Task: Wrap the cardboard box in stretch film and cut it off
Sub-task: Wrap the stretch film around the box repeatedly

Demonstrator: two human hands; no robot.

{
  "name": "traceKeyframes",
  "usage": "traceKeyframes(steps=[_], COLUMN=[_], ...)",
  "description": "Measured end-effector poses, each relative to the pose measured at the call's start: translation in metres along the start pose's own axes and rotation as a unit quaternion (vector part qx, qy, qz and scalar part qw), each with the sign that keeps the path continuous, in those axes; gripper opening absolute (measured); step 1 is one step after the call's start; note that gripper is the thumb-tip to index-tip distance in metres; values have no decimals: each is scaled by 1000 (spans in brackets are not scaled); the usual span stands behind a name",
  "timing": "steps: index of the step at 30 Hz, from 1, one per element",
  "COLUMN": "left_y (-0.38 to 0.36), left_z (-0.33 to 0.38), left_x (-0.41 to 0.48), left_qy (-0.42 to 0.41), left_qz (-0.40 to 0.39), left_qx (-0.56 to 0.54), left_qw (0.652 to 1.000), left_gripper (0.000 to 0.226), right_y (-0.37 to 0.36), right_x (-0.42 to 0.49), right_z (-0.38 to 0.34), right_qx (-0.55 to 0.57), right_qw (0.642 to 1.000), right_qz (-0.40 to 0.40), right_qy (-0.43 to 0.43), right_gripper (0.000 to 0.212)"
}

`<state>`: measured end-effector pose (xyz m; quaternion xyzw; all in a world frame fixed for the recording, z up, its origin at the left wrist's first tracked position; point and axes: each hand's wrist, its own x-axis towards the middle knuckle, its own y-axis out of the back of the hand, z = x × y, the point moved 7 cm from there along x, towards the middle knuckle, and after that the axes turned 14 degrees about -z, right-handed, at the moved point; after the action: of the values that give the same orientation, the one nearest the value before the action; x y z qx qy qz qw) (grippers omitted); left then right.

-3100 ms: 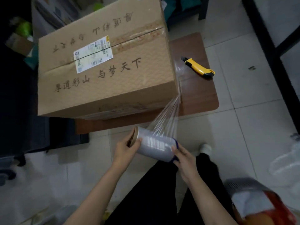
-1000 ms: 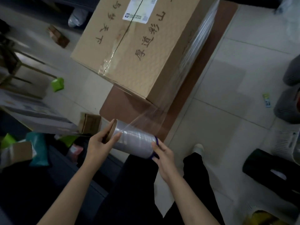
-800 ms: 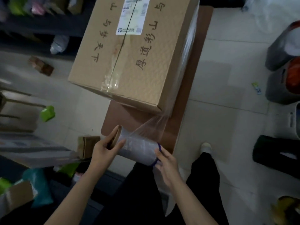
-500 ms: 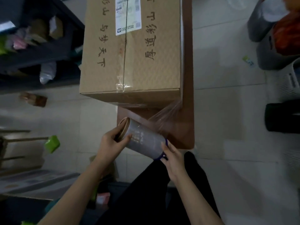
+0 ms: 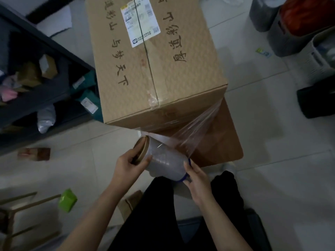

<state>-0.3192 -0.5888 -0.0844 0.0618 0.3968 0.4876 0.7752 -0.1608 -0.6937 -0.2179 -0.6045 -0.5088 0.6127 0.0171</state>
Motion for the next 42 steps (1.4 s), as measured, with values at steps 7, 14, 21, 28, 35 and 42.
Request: traceKeyframes(steps=[7,14,21,28,35,42], left_y=[61,99,146,213,264,286], left_z=[-20,-52,-92,-106,-77,-52], left_x=[18,17,16,66,115,140], left_qy=[-100,-109,-129,-165,-197,-217], left_qz=[-105,-154,-147,-214,-302,-325], left_qx=[138,113,134,178,198,241], left_qw=[980,975,972,946,912,888], left_gripper=[61,49,51,59,51,49], right_y=[-56,-98,-139,-206,-277,-316], right_x=[13,15,40,93,151,195], right_z=[59,108,155,185,196,180], right_qx=[85,131,166,197,289,361], right_qw=[985,971,961,926,879,845], right_qz=[47,53,64,125,131,97], right_qy=[141,191,212,297,357,382], right_gripper=[52,28,17,21,32,29])
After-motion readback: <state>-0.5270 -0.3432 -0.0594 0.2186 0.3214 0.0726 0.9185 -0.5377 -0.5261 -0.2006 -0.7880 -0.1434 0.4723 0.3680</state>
